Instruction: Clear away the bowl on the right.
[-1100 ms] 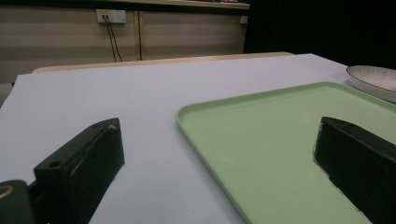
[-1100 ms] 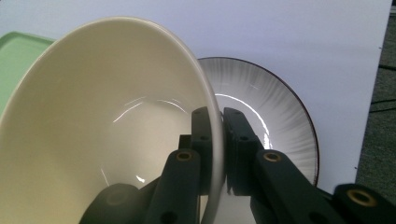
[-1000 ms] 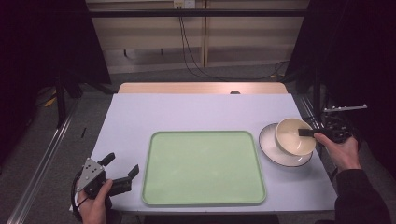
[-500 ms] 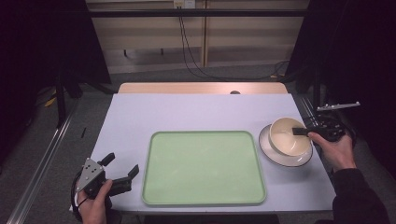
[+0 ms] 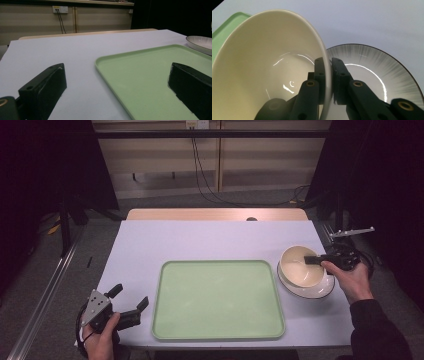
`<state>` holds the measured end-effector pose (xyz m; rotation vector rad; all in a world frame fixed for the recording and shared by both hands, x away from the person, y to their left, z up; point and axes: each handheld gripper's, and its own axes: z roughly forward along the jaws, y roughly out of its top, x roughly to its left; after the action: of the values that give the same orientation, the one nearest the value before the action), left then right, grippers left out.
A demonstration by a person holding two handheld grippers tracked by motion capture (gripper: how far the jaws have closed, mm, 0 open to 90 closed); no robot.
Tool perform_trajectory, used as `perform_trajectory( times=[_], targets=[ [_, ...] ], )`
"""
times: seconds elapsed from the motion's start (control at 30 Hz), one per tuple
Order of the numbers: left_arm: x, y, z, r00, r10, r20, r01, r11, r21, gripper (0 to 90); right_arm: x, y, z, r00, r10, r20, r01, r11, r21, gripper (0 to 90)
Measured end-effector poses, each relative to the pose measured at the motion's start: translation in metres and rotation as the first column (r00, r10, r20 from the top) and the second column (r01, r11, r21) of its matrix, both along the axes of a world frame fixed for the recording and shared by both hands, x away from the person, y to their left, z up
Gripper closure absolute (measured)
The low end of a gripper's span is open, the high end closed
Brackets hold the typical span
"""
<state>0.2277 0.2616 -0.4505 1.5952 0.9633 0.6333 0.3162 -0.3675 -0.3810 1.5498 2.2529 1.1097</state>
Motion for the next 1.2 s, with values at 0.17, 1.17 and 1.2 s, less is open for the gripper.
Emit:
perform_trajectory(
  times=[0.17, 1.17, 1.2],
  targets=[
    [0.000, 0.000, 0.000, 1.0000, -0.001, 0.000, 0.001, 1.0000, 0.000, 1.8, 0.002, 0.007, -0.002, 0.9999, 0.006, -0.011, -0.006, 1.000, 0.004, 84.0],
    [0.001, 0.000, -0.001, 1.0000, -0.001, -0.006, 0.001, 1.0000, -0.005, 1.8, 0.045, 0.059, 0.000, 0.9982, 0.046, -0.040, -0.045, 0.999, 0.004, 83.9],
    [0.001, 0.001, -0.001, 1.0000, 0.000, -0.005, 0.000, 1.0000, -0.001, 1.8, 0.047, 0.060, -0.001, 0.9981, 0.044, -0.044, -0.044, 0.999, -0.001, 83.9]
  ],
)
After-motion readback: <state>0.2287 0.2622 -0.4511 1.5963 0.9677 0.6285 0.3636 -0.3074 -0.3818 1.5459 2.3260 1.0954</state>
